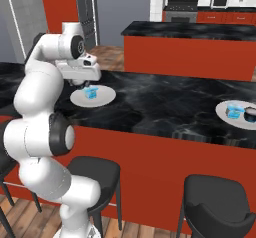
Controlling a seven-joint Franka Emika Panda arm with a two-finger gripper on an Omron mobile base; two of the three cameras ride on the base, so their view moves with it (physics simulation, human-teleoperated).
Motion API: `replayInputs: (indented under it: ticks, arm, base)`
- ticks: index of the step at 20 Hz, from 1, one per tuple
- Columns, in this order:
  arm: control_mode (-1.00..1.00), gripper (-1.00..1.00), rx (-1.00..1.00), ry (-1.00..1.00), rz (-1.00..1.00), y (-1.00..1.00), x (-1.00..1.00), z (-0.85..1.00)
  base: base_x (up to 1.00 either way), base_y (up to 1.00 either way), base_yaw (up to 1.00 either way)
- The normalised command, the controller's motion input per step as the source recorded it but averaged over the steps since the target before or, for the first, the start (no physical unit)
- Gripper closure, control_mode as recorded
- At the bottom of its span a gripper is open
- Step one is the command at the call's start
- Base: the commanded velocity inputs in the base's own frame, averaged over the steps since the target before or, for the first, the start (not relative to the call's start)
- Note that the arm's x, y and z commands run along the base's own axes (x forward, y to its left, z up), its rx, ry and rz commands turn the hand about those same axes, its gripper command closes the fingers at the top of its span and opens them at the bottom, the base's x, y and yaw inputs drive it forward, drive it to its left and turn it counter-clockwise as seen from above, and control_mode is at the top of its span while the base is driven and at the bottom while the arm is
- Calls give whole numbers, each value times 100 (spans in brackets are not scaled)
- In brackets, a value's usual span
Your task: Place two yogurt containers on each plate.
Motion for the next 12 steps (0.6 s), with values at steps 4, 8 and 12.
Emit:
replayInputs:
  ticks: [4, 8, 12]
  arm:
    - [-100, 100, 0, 0, -3, -29, 70, -17]
    - [-100, 100, 0, 0, 0, -45, 58, -21]
    - [-100, 100, 0, 4, 0, -46, 47, -21]
  base:
    - [0, 0, 0]
    - [0, 0, 0]
    - [0, 0, 0]
